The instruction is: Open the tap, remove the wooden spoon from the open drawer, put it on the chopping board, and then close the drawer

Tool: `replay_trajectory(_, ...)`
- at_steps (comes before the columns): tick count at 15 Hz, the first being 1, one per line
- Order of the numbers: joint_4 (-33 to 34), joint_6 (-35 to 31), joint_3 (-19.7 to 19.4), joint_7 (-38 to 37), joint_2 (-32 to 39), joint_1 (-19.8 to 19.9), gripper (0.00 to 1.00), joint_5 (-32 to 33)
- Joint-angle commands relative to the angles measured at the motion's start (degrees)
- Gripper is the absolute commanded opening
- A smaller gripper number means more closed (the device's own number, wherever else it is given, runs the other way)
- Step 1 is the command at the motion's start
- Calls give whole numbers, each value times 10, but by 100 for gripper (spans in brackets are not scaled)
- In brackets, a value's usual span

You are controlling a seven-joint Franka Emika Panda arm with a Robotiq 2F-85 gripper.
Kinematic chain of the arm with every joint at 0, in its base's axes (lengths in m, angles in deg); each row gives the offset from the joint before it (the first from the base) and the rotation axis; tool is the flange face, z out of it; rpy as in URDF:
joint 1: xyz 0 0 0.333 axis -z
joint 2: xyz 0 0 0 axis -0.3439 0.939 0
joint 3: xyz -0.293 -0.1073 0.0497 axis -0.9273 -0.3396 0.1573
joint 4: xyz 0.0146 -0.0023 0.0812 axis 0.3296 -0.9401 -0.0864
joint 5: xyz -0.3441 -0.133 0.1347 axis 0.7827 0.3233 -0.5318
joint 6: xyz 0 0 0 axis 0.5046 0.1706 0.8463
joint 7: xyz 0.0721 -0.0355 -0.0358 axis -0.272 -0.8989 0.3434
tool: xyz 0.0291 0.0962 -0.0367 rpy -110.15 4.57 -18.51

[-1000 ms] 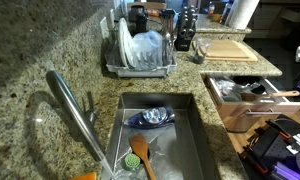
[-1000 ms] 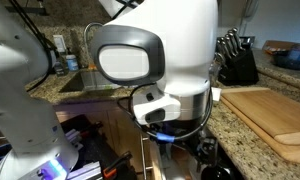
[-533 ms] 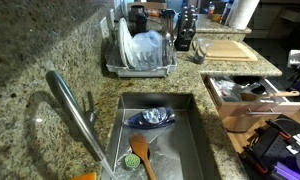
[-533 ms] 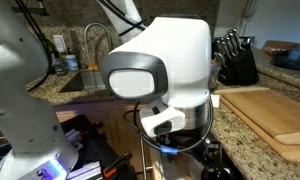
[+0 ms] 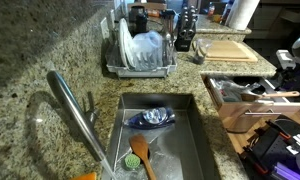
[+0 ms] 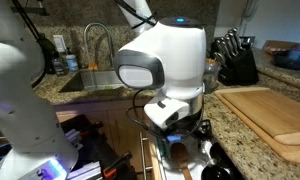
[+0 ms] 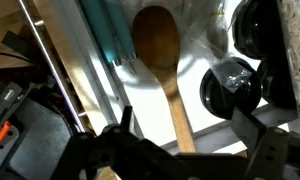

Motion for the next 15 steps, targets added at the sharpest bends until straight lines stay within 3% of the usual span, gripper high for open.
replay_trajectory(1, 0, -1, -21, -3, 1, -22, 100, 1)
replay_trajectory(3, -1, 1, -7, -8, 8, -3, 100, 21)
replay_trajectory(6, -6, 23, -20, 17, 57, 12, 100, 102)
replay_trajectory(8, -9, -19, -40, -37, 114, 20, 100, 210)
replay_trajectory(9, -11, 13, -52, -8, 58, -18, 100, 139)
replay_trajectory(12, -8, -8, -73, -16, 113, -23, 100, 174)
replay_trajectory(13, -8, -10, -53, -46, 111, 0, 100, 205)
replay_trajectory(15, -1, -65, -107, -144, 136, -36, 100, 279)
